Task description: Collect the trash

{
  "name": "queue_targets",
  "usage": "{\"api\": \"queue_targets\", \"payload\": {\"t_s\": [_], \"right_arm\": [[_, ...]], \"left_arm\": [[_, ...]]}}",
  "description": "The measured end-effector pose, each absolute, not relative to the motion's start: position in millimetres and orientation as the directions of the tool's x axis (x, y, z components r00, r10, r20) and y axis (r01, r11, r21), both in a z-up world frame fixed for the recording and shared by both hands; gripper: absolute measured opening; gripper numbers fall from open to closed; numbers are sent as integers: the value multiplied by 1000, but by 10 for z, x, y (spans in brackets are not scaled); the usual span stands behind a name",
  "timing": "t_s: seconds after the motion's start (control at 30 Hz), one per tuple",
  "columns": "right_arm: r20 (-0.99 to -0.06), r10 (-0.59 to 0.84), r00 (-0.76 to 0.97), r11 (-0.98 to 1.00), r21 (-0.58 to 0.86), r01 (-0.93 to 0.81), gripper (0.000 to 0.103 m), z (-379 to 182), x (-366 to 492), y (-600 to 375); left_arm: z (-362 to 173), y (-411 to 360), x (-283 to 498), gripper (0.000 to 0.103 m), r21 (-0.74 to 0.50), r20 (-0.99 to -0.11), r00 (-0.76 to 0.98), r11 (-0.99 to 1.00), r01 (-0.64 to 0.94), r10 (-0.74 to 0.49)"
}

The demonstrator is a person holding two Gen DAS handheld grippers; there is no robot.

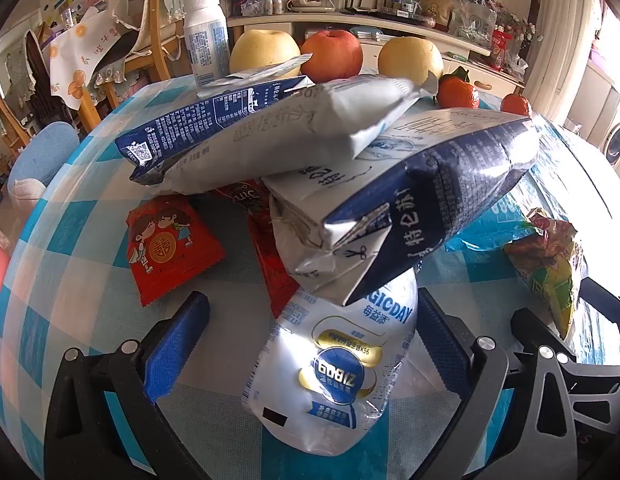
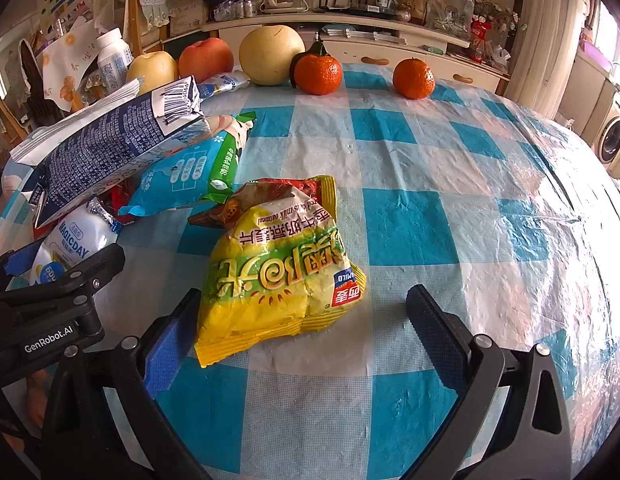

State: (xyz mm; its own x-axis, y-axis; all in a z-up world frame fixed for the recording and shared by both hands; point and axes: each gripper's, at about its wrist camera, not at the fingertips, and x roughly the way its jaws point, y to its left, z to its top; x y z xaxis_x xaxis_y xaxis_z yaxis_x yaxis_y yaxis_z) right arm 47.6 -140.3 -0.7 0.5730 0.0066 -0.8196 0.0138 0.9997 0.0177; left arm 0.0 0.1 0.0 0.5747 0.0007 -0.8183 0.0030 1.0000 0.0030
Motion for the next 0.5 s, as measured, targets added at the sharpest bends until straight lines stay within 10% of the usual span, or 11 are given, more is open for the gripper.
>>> {"api": "queue_targets", "payload": {"t_s": [0.5], "right_arm": [[-783, -25, 622, 1000, -19, 17, 100, 176, 90, -1373]], "left_arm": [[292, -19, -487, 98, 59, -751, 660, 998, 13, 36]]}}
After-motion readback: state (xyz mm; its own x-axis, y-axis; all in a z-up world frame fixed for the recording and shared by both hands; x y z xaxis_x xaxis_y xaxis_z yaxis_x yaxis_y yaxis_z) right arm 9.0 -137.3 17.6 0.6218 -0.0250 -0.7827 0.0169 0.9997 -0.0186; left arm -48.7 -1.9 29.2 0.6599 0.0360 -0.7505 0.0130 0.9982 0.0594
